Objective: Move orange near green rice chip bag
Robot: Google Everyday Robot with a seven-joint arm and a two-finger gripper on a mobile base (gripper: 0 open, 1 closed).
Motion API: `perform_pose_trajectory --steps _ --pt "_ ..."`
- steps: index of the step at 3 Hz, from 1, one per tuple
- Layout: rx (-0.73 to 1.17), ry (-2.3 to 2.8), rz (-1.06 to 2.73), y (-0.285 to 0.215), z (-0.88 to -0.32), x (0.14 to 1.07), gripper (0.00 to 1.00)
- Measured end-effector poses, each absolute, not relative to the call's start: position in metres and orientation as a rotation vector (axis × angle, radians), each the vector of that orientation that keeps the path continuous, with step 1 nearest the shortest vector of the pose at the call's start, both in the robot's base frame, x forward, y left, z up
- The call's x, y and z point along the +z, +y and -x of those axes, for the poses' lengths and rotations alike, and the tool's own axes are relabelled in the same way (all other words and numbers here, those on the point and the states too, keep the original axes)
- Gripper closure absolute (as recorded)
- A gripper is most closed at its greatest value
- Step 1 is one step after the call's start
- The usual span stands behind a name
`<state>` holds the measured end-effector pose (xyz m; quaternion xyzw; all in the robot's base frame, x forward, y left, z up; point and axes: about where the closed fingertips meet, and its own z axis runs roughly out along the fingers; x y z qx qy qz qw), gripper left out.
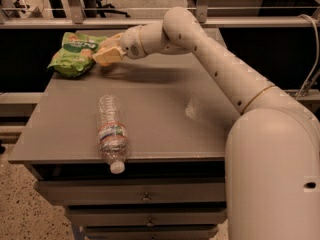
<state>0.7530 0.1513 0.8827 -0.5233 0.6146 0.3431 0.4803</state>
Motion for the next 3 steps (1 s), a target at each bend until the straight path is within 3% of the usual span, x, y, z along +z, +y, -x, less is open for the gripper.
perform_pose_trajectory --steps 3 --pt "0.863 1.499 1.316 0.1689 -0.7464 0.8774 0.35"
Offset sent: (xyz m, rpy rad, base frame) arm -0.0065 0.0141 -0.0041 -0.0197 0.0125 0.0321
